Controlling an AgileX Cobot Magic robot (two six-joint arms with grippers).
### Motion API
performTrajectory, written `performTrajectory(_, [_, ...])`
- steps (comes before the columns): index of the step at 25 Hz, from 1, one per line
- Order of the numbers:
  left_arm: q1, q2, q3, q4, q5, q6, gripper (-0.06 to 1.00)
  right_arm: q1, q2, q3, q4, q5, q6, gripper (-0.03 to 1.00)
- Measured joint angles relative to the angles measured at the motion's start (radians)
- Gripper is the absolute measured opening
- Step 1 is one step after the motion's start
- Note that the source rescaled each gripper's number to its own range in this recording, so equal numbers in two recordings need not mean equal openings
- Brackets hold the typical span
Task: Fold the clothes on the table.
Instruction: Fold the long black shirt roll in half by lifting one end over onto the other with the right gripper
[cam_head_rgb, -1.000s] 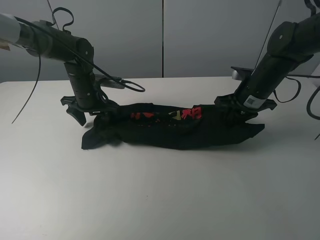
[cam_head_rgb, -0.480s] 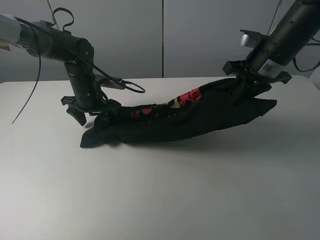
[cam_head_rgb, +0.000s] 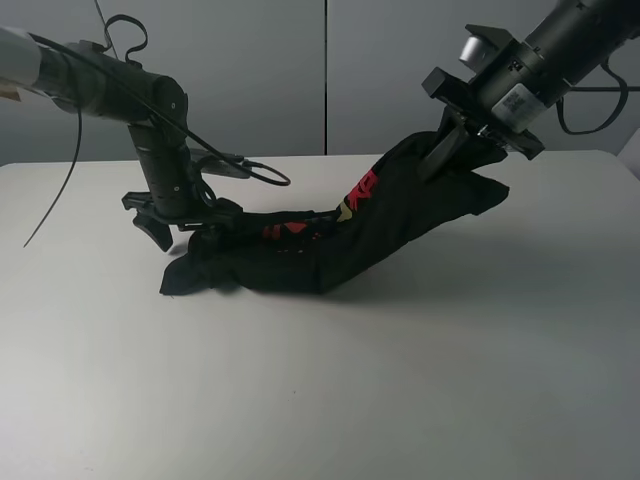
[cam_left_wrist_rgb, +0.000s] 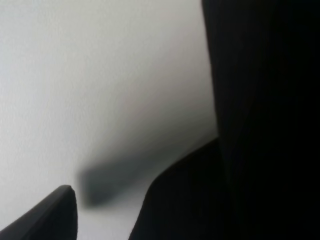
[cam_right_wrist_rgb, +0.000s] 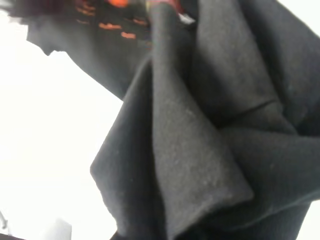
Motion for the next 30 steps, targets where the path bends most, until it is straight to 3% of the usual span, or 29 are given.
performTrajectory(4, [0.0, 0.0, 0.0, 0.0, 0.0, 0.008, 1.0, 0.064, 0.043, -0.002, 0.096, -0.034, -0.033, 0.12])
performTrajectory(10, [0.001, 0.0, 0.0, -0.022, 0.0, 0.034, 1.0, 0.084, 0.123, -0.002, 0.428, -0.104, -0.177, 0.12])
performTrajectory(20, [0.001, 0.0, 0.0, -0.031, 0.001, 0.045, 1.0, 0.199, 0.301, 0.016, 0.688, -0.159, -0.368, 0.12])
performTrajectory(30, [0.001, 0.0, 0.0, -0.031, 0.004, 0.048, 1.0, 0.207, 0.434, 0.015, 0.921, -0.163, -0.558, 0.12])
